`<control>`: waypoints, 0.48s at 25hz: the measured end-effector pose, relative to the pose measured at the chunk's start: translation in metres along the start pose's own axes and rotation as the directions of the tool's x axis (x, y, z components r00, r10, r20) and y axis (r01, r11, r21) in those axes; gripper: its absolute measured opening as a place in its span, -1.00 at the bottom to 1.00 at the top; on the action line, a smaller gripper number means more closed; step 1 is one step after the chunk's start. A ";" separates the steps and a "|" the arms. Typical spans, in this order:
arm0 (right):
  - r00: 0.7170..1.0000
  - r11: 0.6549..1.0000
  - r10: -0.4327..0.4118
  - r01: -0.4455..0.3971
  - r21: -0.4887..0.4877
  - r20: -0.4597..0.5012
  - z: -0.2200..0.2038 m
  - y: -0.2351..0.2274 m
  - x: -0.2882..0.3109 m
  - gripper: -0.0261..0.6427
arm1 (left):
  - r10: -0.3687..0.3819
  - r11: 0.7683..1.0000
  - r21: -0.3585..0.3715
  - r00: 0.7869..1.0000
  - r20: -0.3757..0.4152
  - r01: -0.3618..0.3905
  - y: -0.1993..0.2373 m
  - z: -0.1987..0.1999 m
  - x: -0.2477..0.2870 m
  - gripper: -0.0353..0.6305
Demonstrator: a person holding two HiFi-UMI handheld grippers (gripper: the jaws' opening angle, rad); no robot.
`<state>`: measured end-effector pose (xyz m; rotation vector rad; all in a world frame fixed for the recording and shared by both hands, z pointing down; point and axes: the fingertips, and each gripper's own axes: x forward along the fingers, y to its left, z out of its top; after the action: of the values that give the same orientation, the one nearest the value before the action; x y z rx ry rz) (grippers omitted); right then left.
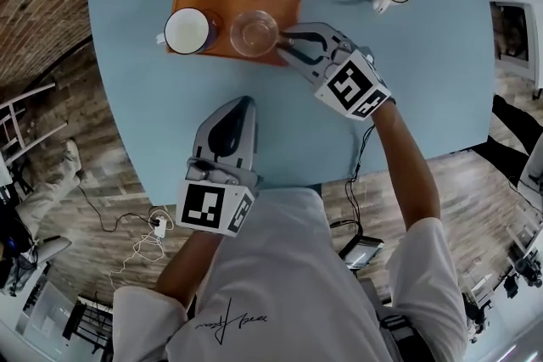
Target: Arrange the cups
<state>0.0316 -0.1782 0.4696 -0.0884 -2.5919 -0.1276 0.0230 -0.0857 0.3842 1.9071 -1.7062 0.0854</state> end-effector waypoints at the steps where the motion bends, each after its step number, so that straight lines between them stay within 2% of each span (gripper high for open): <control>1: 1.000 1.000 0.007 -0.007 0.000 0.003 0.000 0.001 0.000 -0.71 | 0.003 1.000 -0.001 1.000 0.000 -0.003 0.001 0.000 -0.001 -0.87; 7: 0.999 0.999 0.020 -0.021 0.033 0.046 0.001 -0.002 -0.003 -0.74 | 0.015 1.000 -0.009 1.000 0.020 -0.014 0.011 0.000 -0.006 -0.87; 12: 0.998 0.997 -0.014 0.009 0.072 0.064 0.001 0.001 -0.001 -0.75 | 0.001 1.000 0.005 1.000 0.005 -0.001 0.014 -0.006 -0.012 -0.87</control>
<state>0.0324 -0.1769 0.4686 -0.0522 -2.6586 -0.0357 0.0097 -0.0726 0.3895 1.9116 -1.7117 0.0850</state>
